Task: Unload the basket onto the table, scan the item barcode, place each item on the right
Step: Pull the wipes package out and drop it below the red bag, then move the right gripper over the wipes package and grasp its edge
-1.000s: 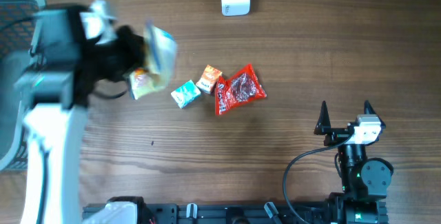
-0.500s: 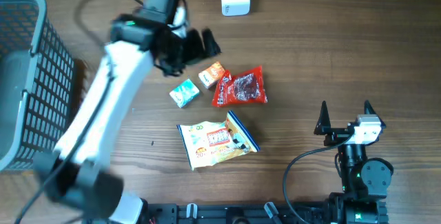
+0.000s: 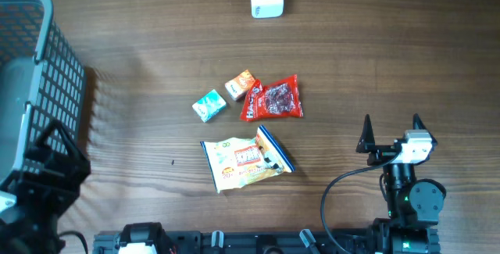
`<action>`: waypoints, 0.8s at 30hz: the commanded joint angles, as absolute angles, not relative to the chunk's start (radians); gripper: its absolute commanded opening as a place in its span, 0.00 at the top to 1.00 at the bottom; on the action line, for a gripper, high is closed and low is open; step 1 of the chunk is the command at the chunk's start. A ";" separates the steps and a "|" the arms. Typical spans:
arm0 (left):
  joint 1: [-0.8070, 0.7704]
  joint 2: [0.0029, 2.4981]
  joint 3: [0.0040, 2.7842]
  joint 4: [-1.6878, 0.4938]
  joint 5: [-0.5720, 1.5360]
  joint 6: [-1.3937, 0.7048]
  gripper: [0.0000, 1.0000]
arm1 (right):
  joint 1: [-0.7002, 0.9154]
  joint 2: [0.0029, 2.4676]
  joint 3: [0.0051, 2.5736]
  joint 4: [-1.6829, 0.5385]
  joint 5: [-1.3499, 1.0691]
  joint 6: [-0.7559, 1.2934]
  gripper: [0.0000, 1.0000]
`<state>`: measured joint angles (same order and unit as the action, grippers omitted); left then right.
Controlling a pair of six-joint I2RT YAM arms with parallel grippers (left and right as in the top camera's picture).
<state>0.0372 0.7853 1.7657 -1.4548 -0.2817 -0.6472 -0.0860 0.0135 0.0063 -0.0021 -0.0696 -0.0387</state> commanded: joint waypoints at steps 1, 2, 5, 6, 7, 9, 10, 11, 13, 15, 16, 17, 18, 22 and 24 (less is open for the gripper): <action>0.044 0.780 1.760 -1.548 -0.304 -0.663 0.00 | -0.083 0.007 0.005 0.001 -0.059 -0.026 0.00; 0.044 0.780 1.760 -1.573 -0.304 -0.663 0.00 | -0.083 0.007 0.005 0.001 -0.059 -0.026 0.00; 0.044 0.780 1.760 -1.625 -0.304 -0.663 0.00 | -0.083 0.007 0.005 0.002 -0.057 -0.029 0.00; 0.044 0.780 1.760 -1.629 -0.304 -0.663 0.00 | -0.083 0.007 0.005 0.014 -0.044 -0.052 0.00; 0.044 0.780 1.760 -1.630 -0.304 -0.663 0.00 | -0.083 0.007 0.005 0.043 -0.056 -0.041 0.00; 0.044 0.780 1.760 -1.636 -0.304 -0.663 0.00 | -0.083 0.007 0.005 0.080 -0.267 0.144 0.00; 0.044 0.780 1.760 -1.637 -0.304 -0.663 0.00 | -0.083 0.007 0.005 0.096 -0.477 0.377 0.00; 0.044 0.780 1.760 -1.637 -0.304 -0.663 0.00 | -0.083 0.007 0.005 0.120 -0.564 0.566 0.00; 0.044 0.780 1.760 -1.641 -0.304 -0.663 0.00 | -0.083 0.007 0.005 0.191 -0.534 0.968 0.00; 0.044 0.780 1.760 -1.644 -0.304 -0.663 0.00 | -0.083 0.007 0.005 0.262 -0.535 1.394 0.00; 0.044 0.780 1.760 -1.644 -0.304 -0.663 0.00 | -0.083 0.007 0.005 0.350 -0.547 1.415 0.00; 0.044 0.780 1.760 -1.644 -0.304 -0.663 0.00 | -0.083 0.007 0.006 0.505 -0.545 1.413 0.00; 0.044 0.780 1.760 -1.644 -0.304 -0.663 0.00 | -0.083 0.007 0.019 0.604 -0.537 1.399 0.00; 0.044 0.780 1.760 -1.644 -0.304 -0.663 0.00 | -0.083 0.104 0.323 0.345 -0.621 0.995 0.00; 0.044 0.780 1.760 -1.644 -0.304 -0.663 0.00 | -0.083 0.265 0.542 0.091 -0.683 0.764 0.00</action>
